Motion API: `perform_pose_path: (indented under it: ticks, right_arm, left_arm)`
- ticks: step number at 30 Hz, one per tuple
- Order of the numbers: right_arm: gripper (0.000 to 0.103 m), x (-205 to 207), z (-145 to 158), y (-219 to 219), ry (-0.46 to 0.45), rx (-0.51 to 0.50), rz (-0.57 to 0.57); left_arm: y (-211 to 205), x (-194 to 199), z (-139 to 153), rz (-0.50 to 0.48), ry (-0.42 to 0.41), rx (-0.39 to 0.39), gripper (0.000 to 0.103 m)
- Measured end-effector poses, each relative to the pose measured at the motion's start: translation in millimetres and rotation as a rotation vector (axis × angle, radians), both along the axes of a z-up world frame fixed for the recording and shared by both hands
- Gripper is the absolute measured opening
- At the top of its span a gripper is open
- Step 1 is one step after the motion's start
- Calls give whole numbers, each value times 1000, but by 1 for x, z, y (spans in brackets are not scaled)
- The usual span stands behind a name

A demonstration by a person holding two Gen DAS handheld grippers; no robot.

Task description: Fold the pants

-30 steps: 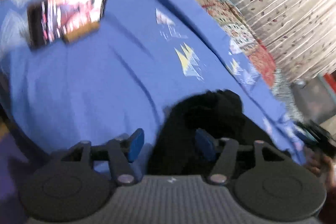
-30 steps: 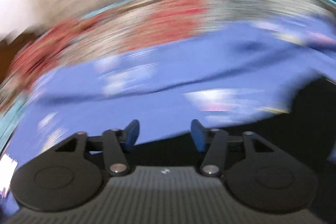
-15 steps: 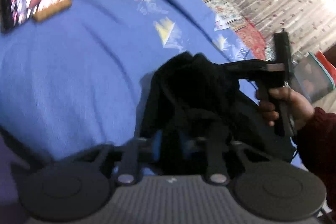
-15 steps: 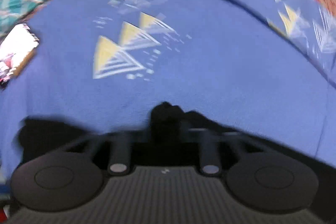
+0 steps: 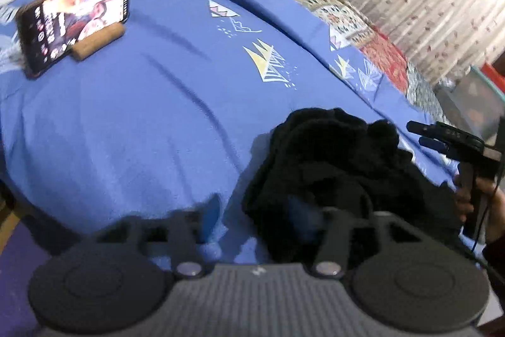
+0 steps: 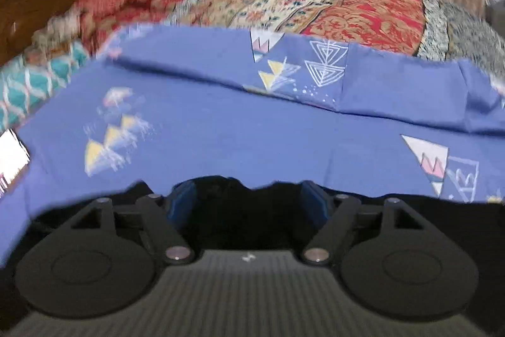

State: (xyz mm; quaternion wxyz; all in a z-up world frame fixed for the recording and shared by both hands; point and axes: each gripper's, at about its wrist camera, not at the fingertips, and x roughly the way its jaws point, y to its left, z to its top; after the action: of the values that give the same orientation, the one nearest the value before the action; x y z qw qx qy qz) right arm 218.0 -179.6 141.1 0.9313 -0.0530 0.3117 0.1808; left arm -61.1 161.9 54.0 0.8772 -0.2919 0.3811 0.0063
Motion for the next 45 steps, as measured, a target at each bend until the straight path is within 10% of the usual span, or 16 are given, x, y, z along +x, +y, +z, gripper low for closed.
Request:
perform_pose_path:
  ticks: [8,11,13,15,18,24,28,32,45]
  right_arm:
    - [79,25,-2,78,120,-29,284]
    - [82,45,-43,109,306,-80,258]
    - [70,49,-75,123,367,-175,204]
    - [24,45,-81,128,310,-207,183]
    - [15,57,-51,134,238,-102,173]
    - [15,86,0,200,57,-12,242]
    - [21,106,-36,250,93,-108,258]
    - [60,122,-100,272,210,-180,213]
    - [65,46,-30,74,114,201,60]
  left_arm:
    - [-14,21,5,-64,-16,-8,66]
    - [-21,22,0,-81,9,45,48]
    - [-27,21,-2,-116,7,92,28]
    - [-30,17,2,-132,-19,110,18]
    - [-18,13,13,-138,-70,83,12]
    - [32,16,42,-47,-154,-7,9]
    - [47,30,28,-22,-67,-17,9]
    - [49,34,5,6,56,31,12]
    - [63,25,68,25,-133,140,21]
